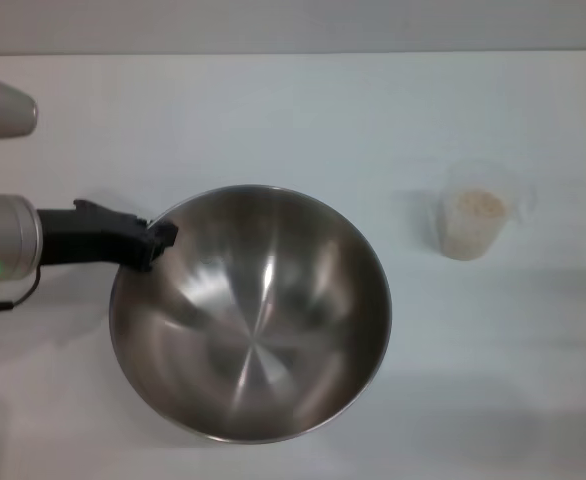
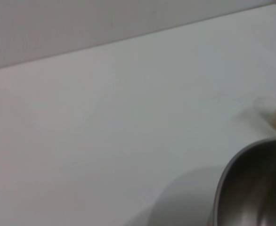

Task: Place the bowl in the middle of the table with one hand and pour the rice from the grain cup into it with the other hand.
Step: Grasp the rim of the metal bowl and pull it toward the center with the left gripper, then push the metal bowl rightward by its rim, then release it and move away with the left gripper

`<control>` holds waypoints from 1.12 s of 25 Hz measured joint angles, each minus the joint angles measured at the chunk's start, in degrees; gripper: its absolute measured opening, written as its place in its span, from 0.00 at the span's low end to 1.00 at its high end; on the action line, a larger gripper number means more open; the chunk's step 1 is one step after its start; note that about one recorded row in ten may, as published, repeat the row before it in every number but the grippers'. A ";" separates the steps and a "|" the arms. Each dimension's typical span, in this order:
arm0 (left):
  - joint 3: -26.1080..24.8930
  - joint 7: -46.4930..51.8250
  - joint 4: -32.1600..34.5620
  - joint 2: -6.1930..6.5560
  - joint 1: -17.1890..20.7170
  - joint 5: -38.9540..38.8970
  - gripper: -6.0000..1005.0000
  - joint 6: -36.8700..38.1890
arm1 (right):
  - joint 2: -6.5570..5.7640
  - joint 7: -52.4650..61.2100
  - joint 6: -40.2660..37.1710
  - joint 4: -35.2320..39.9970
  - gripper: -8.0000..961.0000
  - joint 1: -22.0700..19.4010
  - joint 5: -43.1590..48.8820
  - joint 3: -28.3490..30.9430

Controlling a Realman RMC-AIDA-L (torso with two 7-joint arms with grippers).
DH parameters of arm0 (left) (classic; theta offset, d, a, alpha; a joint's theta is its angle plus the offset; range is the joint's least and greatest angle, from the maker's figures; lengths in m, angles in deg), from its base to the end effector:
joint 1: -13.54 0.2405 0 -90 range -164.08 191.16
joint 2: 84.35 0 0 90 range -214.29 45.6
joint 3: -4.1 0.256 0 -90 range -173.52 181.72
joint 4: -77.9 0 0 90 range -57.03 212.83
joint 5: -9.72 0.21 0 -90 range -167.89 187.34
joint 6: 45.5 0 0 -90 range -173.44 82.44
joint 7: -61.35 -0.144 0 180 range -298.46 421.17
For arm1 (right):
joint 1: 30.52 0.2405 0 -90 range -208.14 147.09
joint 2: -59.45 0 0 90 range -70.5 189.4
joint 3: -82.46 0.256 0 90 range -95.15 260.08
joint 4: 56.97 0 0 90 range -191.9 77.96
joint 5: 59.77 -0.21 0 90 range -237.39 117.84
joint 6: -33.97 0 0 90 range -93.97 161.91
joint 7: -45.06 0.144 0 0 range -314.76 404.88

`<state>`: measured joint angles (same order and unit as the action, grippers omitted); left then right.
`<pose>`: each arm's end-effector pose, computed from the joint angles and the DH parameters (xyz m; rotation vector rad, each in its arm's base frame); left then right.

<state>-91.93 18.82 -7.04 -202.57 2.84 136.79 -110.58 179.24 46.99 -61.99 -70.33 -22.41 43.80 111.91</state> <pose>-0.2244 0.3194 0.0041 -2.4608 -0.9552 -0.1036 0.3542 0.2115 0.0235 -1.2017 0.3946 0.7709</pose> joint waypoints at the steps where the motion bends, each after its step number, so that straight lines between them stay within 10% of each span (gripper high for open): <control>1: 0.00 0.00 0.00 0.00 0.00 0.00 0.06 0.00 | 0.00 0.00 0.03 0.00 0.88 0.03 -0.01 0.00; 28: -12.87 -6.74 24.86 0.15 -24.99 -1.31 0.05 1.17 | 0.00 0.00 -0.32 0.00 0.88 -0.47 0.25 0.00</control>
<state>-104.80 12.08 17.82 -202.42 -22.16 135.49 -109.41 179.24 46.99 -62.31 -70.33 -22.88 44.05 111.91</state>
